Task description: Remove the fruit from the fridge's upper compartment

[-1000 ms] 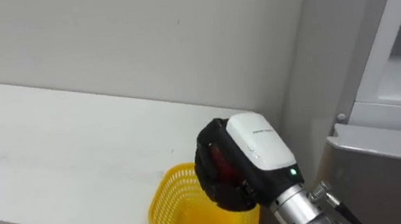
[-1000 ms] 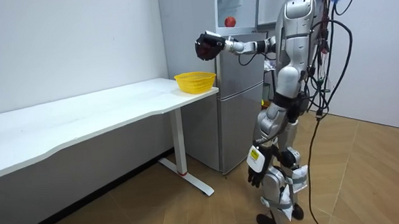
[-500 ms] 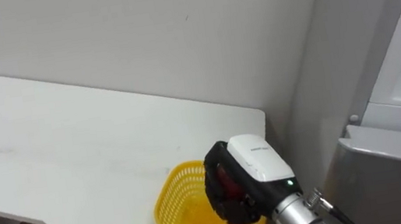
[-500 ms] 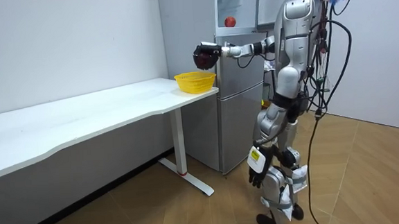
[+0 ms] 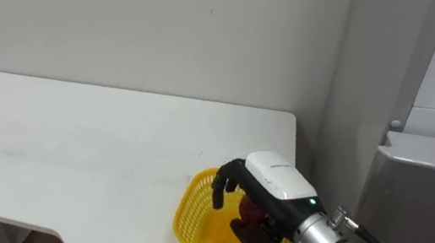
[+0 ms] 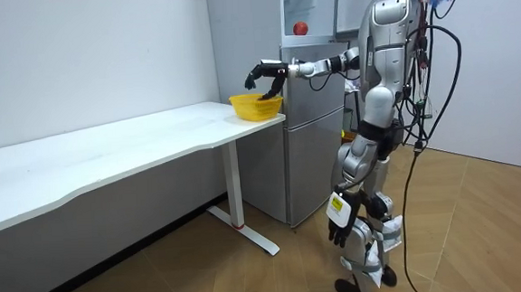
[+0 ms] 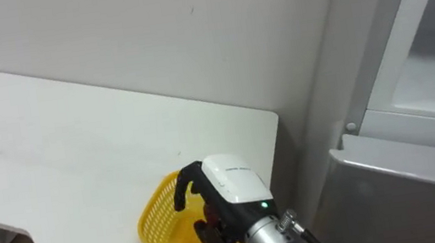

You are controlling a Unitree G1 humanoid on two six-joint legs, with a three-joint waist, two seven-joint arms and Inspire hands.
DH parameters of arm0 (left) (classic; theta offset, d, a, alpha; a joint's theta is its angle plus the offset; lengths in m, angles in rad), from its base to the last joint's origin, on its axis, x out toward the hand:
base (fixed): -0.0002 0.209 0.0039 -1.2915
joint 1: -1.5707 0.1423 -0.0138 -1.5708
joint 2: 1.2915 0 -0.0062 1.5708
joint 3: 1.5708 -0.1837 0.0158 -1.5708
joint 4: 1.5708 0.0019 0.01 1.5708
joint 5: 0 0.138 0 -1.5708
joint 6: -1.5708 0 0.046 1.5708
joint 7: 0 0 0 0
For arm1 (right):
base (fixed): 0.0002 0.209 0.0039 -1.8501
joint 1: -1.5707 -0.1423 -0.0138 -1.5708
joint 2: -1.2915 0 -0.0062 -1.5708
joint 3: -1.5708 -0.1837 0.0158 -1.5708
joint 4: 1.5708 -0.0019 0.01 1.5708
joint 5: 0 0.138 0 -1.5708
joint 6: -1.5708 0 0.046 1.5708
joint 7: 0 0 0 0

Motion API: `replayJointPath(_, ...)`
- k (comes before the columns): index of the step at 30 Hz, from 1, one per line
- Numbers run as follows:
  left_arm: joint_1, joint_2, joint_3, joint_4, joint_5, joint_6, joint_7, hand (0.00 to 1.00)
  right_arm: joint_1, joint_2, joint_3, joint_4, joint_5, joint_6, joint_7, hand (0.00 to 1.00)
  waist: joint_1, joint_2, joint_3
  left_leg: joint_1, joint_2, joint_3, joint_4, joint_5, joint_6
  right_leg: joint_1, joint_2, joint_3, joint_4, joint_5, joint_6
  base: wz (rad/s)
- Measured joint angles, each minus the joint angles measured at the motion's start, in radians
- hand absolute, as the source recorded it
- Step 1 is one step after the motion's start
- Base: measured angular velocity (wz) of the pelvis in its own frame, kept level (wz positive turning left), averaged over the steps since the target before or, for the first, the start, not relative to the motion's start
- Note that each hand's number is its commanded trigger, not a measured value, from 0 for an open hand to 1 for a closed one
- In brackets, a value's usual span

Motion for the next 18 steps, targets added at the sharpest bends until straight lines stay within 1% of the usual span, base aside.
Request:
replayJointPath(6, -0.001, 0.000, 0.000, 0.000, 0.000, 0.001, 0.000, 0.00, -0.003, 0.000, 0.005, 0.006, 0.007, 0.006, 0.018, 0.00, 0.000, 0.000, -0.0003, 0.001, 0.000, 0.000, 0.001, 0.000, 0.000, 0.001, 0.001, 0.009, 0.000, 0.000, 0.000, 0.00)
replayJointPath(8, -0.002, -0.001, 0.001, 0.000, 0.001, 0.001, -0.002, 0.00, -0.003, 0.000, 0.006, 0.006, 0.007, 0.013, 0.022, 0.00, -0.001, 0.000, 0.0000, 0.001, 0.000, 0.002, 0.001, 0.000, 0.000, 0.000, 0.001, 0.014, 0.000, 0.000, 0.000, 0.00)
replayJointPath(18, -0.004, 0.000, 0.001, 0.000, 0.001, 0.002, -0.007, 0.00, -0.003, 0.000, 0.006, 0.006, 0.007, 0.014, 0.031, 0.00, -0.001, 0.001, 0.0004, 0.001, 0.000, 0.001, 0.001, 0.000, 0.000, 0.001, 0.001, 0.015, 0.000, 0.000, 0.000, 0.00)
